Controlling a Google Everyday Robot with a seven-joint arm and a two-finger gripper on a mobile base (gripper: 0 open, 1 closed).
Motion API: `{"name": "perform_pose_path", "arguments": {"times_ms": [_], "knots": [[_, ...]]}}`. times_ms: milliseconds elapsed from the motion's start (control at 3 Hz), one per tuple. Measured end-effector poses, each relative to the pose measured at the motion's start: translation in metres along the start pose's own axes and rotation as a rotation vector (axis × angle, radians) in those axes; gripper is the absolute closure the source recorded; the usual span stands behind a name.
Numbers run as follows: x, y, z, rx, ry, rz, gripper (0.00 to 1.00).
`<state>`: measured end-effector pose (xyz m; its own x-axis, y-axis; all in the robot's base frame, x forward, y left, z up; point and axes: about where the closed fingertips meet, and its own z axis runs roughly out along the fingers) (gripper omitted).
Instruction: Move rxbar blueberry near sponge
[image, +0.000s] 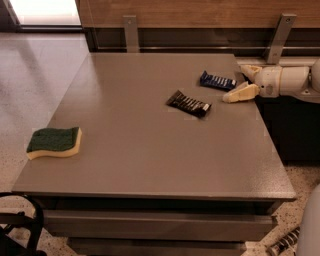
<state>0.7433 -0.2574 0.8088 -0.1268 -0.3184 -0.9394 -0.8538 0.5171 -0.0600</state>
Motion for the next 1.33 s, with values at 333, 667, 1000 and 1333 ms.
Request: {"name": "perform_pose_path", "arguments": {"times_ms": [333, 667, 1000, 1333], "knots": [[0.0000, 0.0009, 0.0014, -0.003, -0.001, 0.000, 0.26], [-0.0001, 0.0009, 0.0014, -0.003, -0.001, 0.000, 0.49], [-0.0014, 0.0009, 0.0012, -0.004, -0.001, 0.000, 0.72], [-0.0030, 0.0008, 0.0006, -0.004, -0.001, 0.000, 0.95]]}}
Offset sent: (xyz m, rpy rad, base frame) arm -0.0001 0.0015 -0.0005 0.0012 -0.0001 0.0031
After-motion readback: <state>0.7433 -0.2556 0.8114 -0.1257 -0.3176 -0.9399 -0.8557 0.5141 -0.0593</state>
